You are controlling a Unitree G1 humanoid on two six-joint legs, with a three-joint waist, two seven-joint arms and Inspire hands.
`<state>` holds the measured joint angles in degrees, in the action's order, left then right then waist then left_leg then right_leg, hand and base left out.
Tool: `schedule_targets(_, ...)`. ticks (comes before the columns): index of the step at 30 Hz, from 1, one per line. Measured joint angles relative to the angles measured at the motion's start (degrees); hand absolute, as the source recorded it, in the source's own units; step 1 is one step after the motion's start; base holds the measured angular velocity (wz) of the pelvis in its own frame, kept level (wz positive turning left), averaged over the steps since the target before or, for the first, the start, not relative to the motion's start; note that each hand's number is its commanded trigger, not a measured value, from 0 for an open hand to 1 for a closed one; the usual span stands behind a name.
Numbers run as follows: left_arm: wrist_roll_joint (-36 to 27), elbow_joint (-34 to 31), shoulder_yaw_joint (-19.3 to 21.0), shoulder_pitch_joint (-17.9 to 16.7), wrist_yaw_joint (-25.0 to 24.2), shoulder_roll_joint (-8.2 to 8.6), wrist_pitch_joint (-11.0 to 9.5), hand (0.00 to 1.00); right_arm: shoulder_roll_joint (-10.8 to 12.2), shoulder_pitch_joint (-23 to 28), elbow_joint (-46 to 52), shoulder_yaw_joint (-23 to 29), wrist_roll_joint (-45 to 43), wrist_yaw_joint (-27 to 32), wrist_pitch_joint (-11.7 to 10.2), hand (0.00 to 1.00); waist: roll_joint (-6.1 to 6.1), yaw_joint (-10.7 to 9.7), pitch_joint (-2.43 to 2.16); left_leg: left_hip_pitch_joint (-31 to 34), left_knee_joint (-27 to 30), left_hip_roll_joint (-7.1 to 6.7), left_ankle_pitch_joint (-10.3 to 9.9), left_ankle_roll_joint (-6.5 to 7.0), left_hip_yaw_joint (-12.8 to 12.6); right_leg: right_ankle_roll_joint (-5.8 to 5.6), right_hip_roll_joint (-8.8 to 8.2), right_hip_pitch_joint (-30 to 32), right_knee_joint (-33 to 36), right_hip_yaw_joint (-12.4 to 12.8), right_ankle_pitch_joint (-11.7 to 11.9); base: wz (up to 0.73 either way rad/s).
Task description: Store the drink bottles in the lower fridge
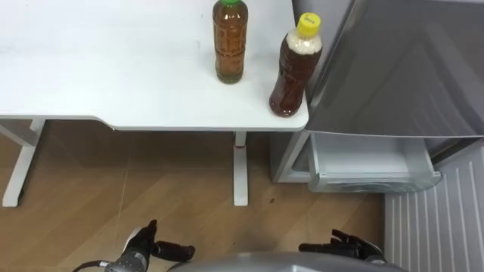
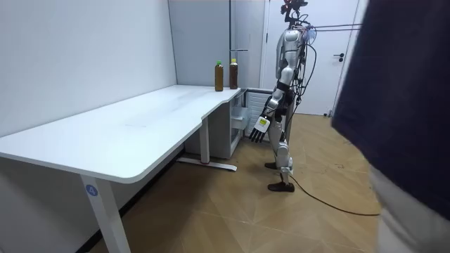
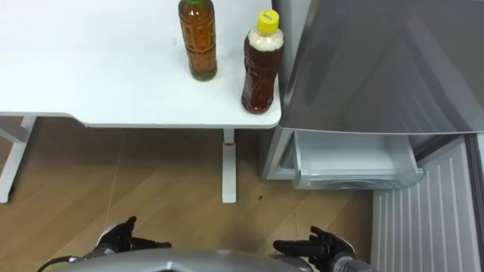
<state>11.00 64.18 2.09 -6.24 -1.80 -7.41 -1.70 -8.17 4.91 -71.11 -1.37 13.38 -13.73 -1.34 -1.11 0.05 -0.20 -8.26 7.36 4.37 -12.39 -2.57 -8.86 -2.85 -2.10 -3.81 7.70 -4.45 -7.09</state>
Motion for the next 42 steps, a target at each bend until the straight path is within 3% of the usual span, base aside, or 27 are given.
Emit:
schedule_targets(10,-0.07,0.25,-0.06,-0.11,0.69,0.01,0.19,0.00,0.00,-0.66,0.04,0.66,-2.45,0.82,-0.60,0.00,0.33,-1.41,0.01,0.02,0.01,0.02,0.00,0.00,0.07,0.03,0.00,0.06,0.03,-0.20,0.01,0.00)
schedule_targets(25,0.47,0.15,0.09,-0.12,0.15,-0.05,0.05,0.00,0.11,-0.52,-0.41,2.73,-2.45,1.08,-0.72,0.00,0.46,-1.33,-0.01,-0.30,0.03,0.03,0.00,0.00,0.11,0.04,-0.01,-0.12,0.03,-0.21,0.01,0.00)
schedule_targets(30,0.34,0.22,2.25,-0.28,0.24,0.08,-0.01,0.00,0.12,-0.46,-0.48,2.76,-2.57,1.06,-0.94,0.00,0.43,-1.31,-0.01,-0.39,0.05,0.03,0.00,0.00,0.17,0.06,-0.01,-0.33,0.06,-0.21,-0.01,0.00)
schedule_targets(36,-5.72,0.67,2.92,-1.34,3.27,0.07,0.06,0.00,0.13,-0.36,-0.71,2.72,-2.43,1.82,-0.96,0.00,0.35,-1.14,0.04,-0.47,0.06,0.05,0.00,0.00,0.17,0.08,0.00,-0.35,0.03,-0.22,-0.02,0.00)
schedule_targets(42,-10.33,2.30,7.96,-1.96,6.83,0.09,0.24,0.00,0.13,-0.60,-1.49,2.88,-2.20,2.23,-0.26,0.00,0.33,-0.95,0.08,-0.90,0.04,0.05,-0.02,-0.01,0.22,0.08,-0.01,-0.87,-0.05,-0.23,-0.02,0.00)
